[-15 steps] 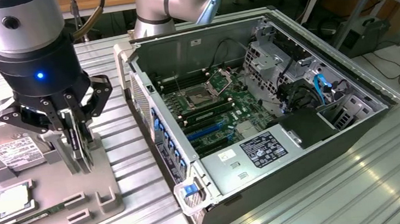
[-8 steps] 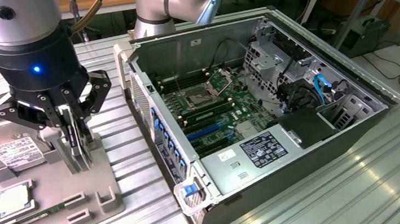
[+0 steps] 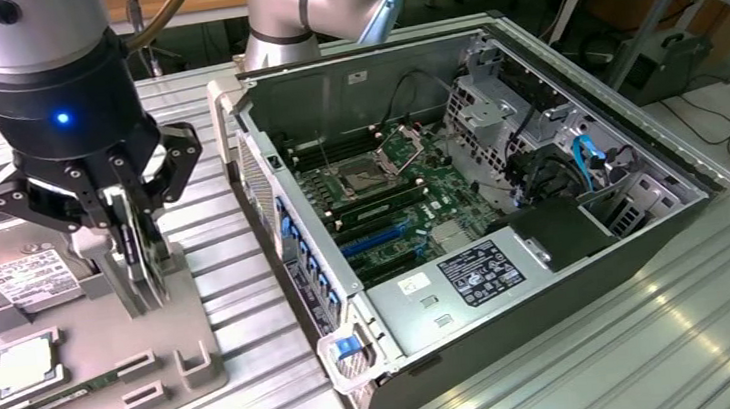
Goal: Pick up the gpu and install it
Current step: 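Pick up the gpu and move the gpu toward the slot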
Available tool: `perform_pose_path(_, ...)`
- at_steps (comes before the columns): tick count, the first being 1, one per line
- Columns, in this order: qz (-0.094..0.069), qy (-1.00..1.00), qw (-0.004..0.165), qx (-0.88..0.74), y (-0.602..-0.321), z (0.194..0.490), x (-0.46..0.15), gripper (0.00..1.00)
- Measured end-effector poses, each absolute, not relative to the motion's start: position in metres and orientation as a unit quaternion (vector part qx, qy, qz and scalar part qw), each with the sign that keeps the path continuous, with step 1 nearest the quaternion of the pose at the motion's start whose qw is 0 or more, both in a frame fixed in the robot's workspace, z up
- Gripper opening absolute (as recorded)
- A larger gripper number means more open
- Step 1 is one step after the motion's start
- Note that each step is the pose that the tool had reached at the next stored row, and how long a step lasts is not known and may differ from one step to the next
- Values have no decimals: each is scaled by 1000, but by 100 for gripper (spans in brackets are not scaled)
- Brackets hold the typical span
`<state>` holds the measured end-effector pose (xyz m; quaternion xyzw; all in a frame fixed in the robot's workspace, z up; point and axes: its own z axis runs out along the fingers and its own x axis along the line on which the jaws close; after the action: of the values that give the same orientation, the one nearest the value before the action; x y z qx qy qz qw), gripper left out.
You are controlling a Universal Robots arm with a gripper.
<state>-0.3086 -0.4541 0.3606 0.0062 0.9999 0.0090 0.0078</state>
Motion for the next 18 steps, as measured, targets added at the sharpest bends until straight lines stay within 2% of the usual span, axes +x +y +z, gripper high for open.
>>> perform_pose_path(18, 9, 1000, 8, 6, -454, 383, -309, 28)
